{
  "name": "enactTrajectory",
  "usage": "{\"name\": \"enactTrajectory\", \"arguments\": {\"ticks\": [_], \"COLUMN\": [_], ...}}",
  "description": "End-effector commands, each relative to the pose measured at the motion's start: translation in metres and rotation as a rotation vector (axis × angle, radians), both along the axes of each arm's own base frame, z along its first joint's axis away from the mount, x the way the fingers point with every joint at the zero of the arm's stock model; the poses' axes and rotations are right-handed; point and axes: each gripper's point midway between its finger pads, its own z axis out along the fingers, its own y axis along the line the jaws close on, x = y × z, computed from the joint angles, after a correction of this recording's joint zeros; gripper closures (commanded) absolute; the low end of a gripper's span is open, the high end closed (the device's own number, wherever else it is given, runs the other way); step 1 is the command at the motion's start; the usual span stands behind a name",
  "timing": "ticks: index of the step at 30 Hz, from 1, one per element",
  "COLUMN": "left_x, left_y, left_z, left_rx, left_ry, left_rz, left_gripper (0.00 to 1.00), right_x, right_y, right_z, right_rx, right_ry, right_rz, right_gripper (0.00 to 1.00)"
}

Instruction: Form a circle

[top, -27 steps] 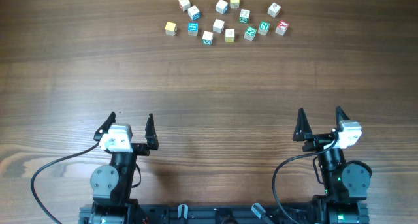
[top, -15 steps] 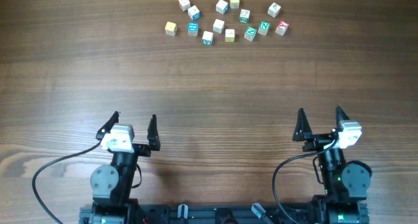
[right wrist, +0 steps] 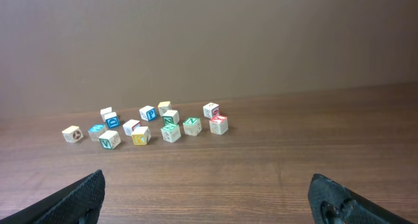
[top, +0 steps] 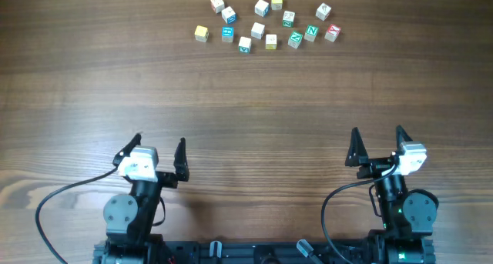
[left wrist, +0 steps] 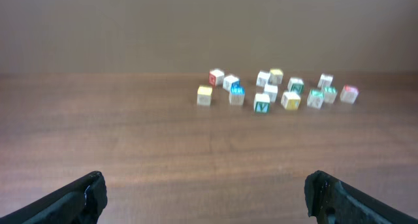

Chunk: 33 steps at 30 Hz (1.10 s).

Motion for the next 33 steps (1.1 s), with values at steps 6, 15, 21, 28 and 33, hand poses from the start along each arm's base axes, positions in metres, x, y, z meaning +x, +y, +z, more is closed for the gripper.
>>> {"name": "enactTrajectory", "arguments": {"ticks": [6, 15, 21, 28, 33], "left_x": [-0.007, -0.007, -0.007, -0.007, -0.007], "left_y": [0.000, 0.000, 0.000, -0.001, -0.001], "left_z": [-0.019, -0.020, -0.020, -0.019, -0.017], "left_rx": [0.012, 0.012, 0.012, 0.011, 0.010], "left_ry": [0.097, 0.101, 0.101, 0.096, 0.093], "left_rz": [-0.008, -0.008, -0.008, -0.010, -0.012], "left_gripper": [0.00, 0.00, 0.00, 0.00, 0.00], "right_x": [0.000, 0.000, 0.000, 0.000, 0.000], "right_y": [-0.004, -0.004, -0.004, -0.004, -0.004], "right_z": [0.003, 0.003, 0.003, 0.003, 0.003], "right_rx": [0.006, 0.006, 0.006, 0.006, 0.006], "right_ry": [-0.014, -0.014, -0.014, -0.014, -0.014], "right_rz": [-0.023, -0.023, -0.023, -0.023, -0.023], "right_gripper": [0.00, 0.00, 0.00, 0.00, 0.00]}}
